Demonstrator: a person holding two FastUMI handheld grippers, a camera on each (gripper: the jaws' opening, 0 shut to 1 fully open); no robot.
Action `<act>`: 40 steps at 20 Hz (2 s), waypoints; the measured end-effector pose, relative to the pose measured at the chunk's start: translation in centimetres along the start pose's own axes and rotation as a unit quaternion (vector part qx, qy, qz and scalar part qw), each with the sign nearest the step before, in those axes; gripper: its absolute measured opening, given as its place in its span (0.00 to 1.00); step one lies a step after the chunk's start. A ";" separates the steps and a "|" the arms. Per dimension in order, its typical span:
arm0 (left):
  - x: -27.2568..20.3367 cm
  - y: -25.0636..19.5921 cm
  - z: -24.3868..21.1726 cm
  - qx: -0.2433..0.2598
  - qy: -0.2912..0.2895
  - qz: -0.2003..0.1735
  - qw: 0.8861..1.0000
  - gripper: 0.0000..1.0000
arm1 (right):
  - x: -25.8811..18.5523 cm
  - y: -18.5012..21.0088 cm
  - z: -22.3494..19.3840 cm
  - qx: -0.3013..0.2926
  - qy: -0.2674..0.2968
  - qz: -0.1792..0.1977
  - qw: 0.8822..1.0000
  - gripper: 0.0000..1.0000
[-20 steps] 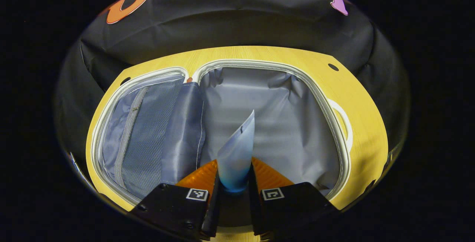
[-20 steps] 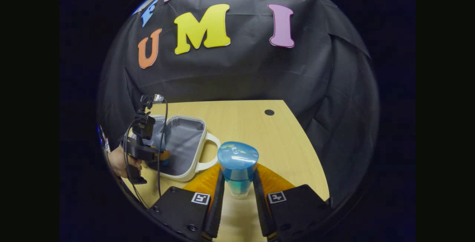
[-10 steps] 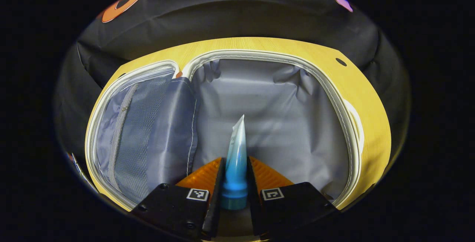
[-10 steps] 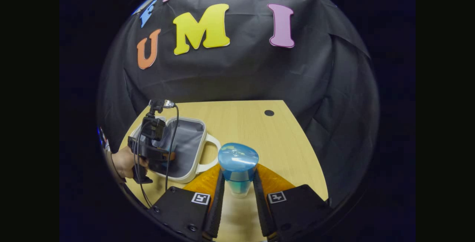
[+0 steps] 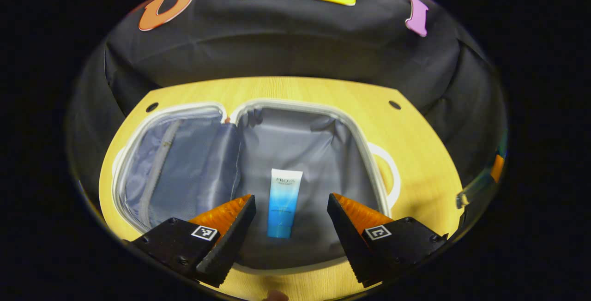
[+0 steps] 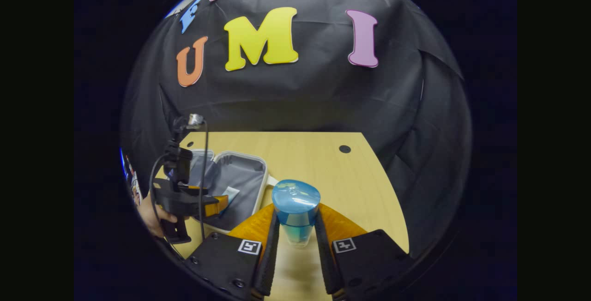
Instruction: First open the suitcase, pack the skin care products into it, and then close the suitcase.
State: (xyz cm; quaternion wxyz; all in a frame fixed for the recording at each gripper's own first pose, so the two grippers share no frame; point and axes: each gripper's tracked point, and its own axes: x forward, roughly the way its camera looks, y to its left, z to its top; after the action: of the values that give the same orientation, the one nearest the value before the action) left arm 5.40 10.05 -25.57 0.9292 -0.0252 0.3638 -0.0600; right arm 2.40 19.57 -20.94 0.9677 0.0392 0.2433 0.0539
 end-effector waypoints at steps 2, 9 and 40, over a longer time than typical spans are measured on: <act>-3.8 0.3 2.4 0.002 -0.060 -0.005 0.998 0.99 | 0.8 1.8 0.8 -0.005 -0.003 0.016 1.000 0.39; -16.3 6.1 7.0 0.043 -0.253 0.024 0.966 0.99 | 5.2 10.0 0.4 -0.027 0.016 0.074 0.997 0.39; -19.7 21.0 1.4 0.004 -0.226 0.158 0.961 0.99 | 20.5 14.7 -9.9 0.071 0.222 -0.027 0.972 0.40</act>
State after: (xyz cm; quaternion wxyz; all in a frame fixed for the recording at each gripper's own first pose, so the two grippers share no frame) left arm -6.07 33.41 -13.18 0.9849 0.0235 0.1437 0.0934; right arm 14.39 37.17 -37.69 0.8854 0.0878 0.4562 0.0175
